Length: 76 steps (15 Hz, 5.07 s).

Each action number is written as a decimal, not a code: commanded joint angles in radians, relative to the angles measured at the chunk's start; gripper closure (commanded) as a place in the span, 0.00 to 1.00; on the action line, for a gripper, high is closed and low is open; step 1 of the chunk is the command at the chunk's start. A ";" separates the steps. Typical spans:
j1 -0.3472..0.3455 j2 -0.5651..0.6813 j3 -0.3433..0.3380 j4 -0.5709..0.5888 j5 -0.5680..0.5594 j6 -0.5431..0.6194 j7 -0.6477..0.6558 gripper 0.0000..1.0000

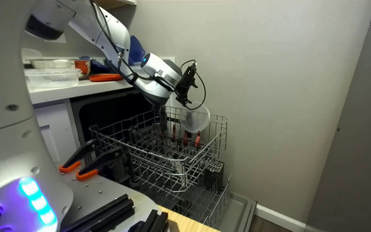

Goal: Move the bowl in the dishwasher

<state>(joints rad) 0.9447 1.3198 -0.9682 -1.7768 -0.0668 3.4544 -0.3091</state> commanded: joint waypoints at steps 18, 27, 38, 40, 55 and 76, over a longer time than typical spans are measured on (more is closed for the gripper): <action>-0.809 -0.515 0.760 -0.084 -0.195 -0.151 0.041 0.33; -0.821 -0.490 0.768 -0.023 -0.149 -0.159 0.097 0.91; -0.962 -0.399 0.979 0.194 -0.070 -0.283 0.176 1.00; -0.971 -0.372 0.998 0.243 -0.044 -0.319 0.195 1.00; -0.996 -0.289 1.087 0.308 0.017 -0.395 0.232 1.00; -1.080 -0.603 1.225 -0.213 0.000 -0.391 0.153 1.00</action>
<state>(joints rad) -0.0969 0.7817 0.2243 -1.8910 -0.0669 3.0928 -0.1159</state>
